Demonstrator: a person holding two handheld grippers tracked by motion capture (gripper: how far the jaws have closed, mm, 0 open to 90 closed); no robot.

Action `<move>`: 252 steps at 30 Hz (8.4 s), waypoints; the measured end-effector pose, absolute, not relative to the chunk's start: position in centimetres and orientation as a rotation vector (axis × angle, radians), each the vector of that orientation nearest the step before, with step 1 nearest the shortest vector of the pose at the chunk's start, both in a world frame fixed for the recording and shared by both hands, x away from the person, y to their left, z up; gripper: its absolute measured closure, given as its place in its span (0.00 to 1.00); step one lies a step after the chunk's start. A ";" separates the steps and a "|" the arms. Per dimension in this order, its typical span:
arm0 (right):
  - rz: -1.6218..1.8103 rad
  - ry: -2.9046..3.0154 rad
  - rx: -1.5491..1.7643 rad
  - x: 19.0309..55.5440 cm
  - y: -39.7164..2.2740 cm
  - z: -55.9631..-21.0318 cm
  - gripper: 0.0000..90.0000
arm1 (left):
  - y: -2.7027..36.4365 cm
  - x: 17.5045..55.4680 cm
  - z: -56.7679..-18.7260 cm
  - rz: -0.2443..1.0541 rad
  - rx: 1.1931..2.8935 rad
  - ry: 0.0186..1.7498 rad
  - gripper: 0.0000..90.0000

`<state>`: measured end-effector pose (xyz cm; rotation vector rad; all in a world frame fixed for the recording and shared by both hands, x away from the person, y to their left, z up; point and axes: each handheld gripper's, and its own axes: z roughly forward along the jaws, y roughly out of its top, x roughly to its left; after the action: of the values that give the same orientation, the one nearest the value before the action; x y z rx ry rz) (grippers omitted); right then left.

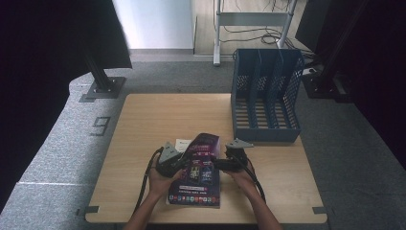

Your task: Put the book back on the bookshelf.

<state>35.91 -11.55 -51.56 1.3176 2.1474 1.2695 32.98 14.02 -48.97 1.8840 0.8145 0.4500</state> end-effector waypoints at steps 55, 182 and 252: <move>1.353 2.251 1.328 36.8 -11.1 -52.7 0.25 | 13.9 32.1 -48.0 0.434 1.867 0.769 0.97; 1.471 2.177 1.149 36.6 -11.7 -47.2 0.78 | 16.4 34.2 -48.6 0.311 1.792 0.847 0.97; 1.654 1.943 0.759 31.1 -12.4 -42.6 0.87 | 17.6 33.0 -44.7 0.468 1.745 0.777 0.77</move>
<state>31.07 -12.41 -42.63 0.7587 1.9434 1.6543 32.99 17.58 -44.73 1.7453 0.7768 0.4685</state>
